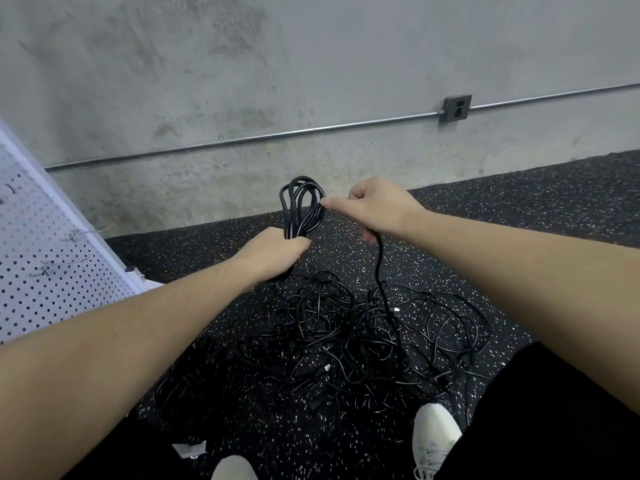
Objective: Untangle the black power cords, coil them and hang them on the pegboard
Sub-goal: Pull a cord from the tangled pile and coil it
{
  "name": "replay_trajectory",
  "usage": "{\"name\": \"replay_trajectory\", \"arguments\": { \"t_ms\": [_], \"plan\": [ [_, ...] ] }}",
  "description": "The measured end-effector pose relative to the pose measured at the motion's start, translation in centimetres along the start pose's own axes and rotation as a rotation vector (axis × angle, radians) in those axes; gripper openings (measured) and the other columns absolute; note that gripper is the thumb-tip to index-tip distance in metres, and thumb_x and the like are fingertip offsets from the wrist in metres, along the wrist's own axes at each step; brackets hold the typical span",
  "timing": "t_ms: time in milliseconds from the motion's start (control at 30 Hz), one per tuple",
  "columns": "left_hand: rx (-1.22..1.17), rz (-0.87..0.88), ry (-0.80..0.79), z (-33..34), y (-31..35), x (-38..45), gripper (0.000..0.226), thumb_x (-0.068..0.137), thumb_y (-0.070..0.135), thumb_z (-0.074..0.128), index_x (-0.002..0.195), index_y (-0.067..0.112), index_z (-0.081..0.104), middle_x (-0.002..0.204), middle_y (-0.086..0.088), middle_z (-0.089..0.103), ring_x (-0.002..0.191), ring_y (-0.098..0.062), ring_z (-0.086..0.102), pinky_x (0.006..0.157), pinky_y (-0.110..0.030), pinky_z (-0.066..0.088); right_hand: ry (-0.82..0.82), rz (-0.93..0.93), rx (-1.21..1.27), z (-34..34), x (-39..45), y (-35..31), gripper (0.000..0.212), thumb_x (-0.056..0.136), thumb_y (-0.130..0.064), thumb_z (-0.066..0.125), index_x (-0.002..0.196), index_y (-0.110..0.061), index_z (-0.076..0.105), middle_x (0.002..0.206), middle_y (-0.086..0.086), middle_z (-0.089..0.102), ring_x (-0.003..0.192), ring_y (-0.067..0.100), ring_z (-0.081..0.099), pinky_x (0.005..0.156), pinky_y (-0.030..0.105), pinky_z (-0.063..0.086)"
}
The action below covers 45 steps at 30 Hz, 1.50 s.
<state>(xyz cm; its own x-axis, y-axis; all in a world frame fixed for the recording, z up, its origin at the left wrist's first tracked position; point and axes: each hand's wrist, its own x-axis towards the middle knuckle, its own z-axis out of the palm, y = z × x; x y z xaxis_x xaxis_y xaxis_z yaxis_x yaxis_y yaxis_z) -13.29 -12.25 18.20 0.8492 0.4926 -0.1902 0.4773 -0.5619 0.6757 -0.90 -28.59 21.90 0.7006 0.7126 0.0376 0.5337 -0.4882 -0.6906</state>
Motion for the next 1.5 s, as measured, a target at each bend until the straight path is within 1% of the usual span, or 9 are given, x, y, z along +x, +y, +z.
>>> {"name": "replay_trajectory", "arguments": {
  "t_ms": [333, 433, 600, 733, 833, 1000, 1100, 1267, 1500],
  "plan": [
    [0.049, 0.149, -0.057, -0.3, 0.6, -1.0, 0.038, 0.105, 0.035, 0.045, 0.093, 0.030, 0.080, 0.129, -0.004, 0.044, 0.088, -0.016, 0.060, 0.087, -0.031, 0.038, 0.035, -0.072, 0.516, -0.4, 1.0, 0.2, 0.024, 0.097, -0.038, 0.066, 0.104, -0.017, 0.076, 0.076, -0.011, 0.063, 0.065, 0.004, 0.055, 0.067, 0.017, 0.041],
    [0.062, 0.218, -0.046, 0.0, 1.2, -1.5, 0.046, 0.107, 0.034, 0.045, 0.078, 0.018, 0.078, 0.063, 0.016, 0.041, 0.066, -0.013, 0.053, 0.069, -0.030, 0.036, 0.171, -0.105, 0.538, -0.2, 1.2, 0.1, 0.018, 0.096, -0.035, 0.068, 0.097, -0.020, 0.077, 0.101, -0.004, 0.076, 0.089, 0.004, 0.065, 0.080, 0.024, 0.048],
    [0.067, 0.335, -0.056, 0.8, 2.1, -2.0, 0.046, 0.106, 0.029, 0.049, 0.069, 0.014, 0.072, 0.064, 0.011, 0.056, 0.065, -0.009, 0.053, 0.067, -0.030, 0.037, 0.225, -0.093, 0.688, 0.7, 0.8, 0.1, 0.014, 0.095, -0.031, 0.070, 0.102, -0.019, 0.070, 0.093, 0.000, 0.070, 0.085, 0.019, 0.068, 0.089, 0.054, 0.056],
    [0.039, 0.444, -0.008, 0.9, 2.4, -2.2, 0.039, 0.104, 0.025, 0.050, 0.067, 0.017, 0.058, 0.068, 0.009, 0.054, 0.067, -0.008, 0.052, 0.071, -0.032, 0.042, 0.187, 0.123, 0.844, 0.8, 0.6, -0.4, 0.055, 0.089, -0.046, 0.075, 0.129, -0.021, 0.046, 0.104, 0.009, 0.073, 0.077, 0.023, 0.072, 0.069, 0.042, 0.060],
    [-0.036, 0.434, 0.010, 1.0, 2.6, -2.1, 0.035, 0.105, 0.016, 0.052, 0.071, 0.027, 0.049, 0.070, 0.014, 0.049, 0.067, -0.001, 0.048, 0.066, -0.016, 0.037, 0.080, 0.243, 0.950, 0.9, 0.3, -1.1, 0.035, 0.094, -0.048, 0.067, 0.101, -0.014, 0.063, 0.080, 0.003, 0.071, 0.071, 0.016, 0.069, 0.060, 0.027, 0.058],
    [-0.376, 0.224, -0.074, 0.8, 2.4, -1.2, 0.049, 0.096, 0.038, 0.058, 0.049, 0.026, 0.054, 0.068, 0.005, 0.060, 0.075, -0.019, 0.059, 0.075, -0.037, 0.042, 0.156, 0.242, 1.257, 1.2, 1.2, -2.7, 0.034, 0.100, -0.039, 0.062, 0.081, -0.016, 0.046, 0.050, -0.005, 0.035, 0.042, 0.011, 0.038, 0.049, 0.028, 0.048],
    [-0.519, 0.152, -0.098, 0.4, 2.3, -0.9, 0.032, 0.095, 0.036, 0.065, 0.075, 0.011, 0.067, 0.068, 0.006, 0.063, 0.087, -0.022, 0.069, 0.086, -0.037, 0.045, 0.167, 0.259, 1.212, 0.7, 1.1, -2.9, 0.037, 0.102, -0.038, 0.058, 0.077, -0.017, 0.040, 0.046, -0.007, 0.032, 0.037, 0.009, 0.028, 0.039, 0.023, 0.029],
    [-0.777, 0.072, -0.286, -1.2, 1.0, -0.6, 0.052, 0.102, 0.030, 0.051, 0.052, 0.018, 0.060, 0.128, -0.005, 0.072, 0.123, -0.021, 0.066, 0.108, -0.037, 0.046, -0.067, 0.210, 1.325, -0.1, 0.3, -3.3, 0.042, 0.104, -0.037, 0.051, 0.070, -0.023, 0.032, 0.051, -0.009, 0.018, 0.041, 0.006, 0.013, 0.035, 0.019, 0.011],
    [-1.072, 0.015, -0.667, -1.8, 1.9, -3.0, 0.053, 0.100, 0.034, 0.044, 0.050, 0.016, 0.043, 0.147, -0.030, 0.047, 0.135, -0.041, 0.054, 0.127, -0.050, 0.021, -0.236, 0.128, 1.457, -0.9, -0.2, -3.1, 0.050, 0.102, -0.047, 0.051, 0.060, -0.025, 0.034, 0.048, -0.012, 0.017, 0.036, 0.003, 0.013, 0.030, 0.017, 0.010]
  ]
}}
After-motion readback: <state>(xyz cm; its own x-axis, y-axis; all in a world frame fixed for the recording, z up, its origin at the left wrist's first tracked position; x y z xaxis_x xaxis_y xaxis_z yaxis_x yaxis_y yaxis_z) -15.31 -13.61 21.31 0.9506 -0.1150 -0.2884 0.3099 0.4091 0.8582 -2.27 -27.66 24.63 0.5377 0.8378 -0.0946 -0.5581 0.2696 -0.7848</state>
